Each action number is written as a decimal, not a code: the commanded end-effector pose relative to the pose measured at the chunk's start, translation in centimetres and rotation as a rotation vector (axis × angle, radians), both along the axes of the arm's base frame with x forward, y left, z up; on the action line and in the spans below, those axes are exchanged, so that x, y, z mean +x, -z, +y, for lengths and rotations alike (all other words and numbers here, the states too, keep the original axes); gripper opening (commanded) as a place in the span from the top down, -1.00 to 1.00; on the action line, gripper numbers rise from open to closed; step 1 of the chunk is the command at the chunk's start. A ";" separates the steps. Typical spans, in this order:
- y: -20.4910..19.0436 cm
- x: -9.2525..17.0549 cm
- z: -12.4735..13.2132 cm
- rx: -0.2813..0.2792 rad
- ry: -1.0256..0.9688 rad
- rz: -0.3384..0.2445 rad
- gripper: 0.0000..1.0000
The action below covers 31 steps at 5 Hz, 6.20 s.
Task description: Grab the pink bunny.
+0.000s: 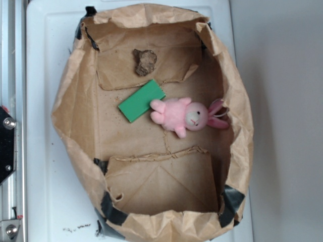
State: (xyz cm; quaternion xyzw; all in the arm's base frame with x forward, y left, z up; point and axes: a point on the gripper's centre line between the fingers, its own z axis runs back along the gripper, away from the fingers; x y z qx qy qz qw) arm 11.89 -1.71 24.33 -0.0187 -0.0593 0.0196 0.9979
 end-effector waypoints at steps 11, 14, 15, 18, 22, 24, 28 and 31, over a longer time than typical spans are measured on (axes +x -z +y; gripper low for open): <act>10.9 18.4 4.6 0.128 0.112 -0.091 -1.00; 13.4 21.9 3.9 0.090 0.107 -0.125 -1.00; 14.9 22.8 4.4 0.135 0.102 -0.147 -1.00; 16.4 22.0 8.0 0.230 0.077 -0.186 -1.00; 18.7 18.4 6.6 0.223 0.143 -0.112 -1.00; 18.0 18.8 6.9 0.186 0.122 -0.100 1.00; 11.4 18.3 8.5 0.045 0.109 -0.088 1.00; 4.2 14.8 8.8 -0.019 0.095 -0.132 1.00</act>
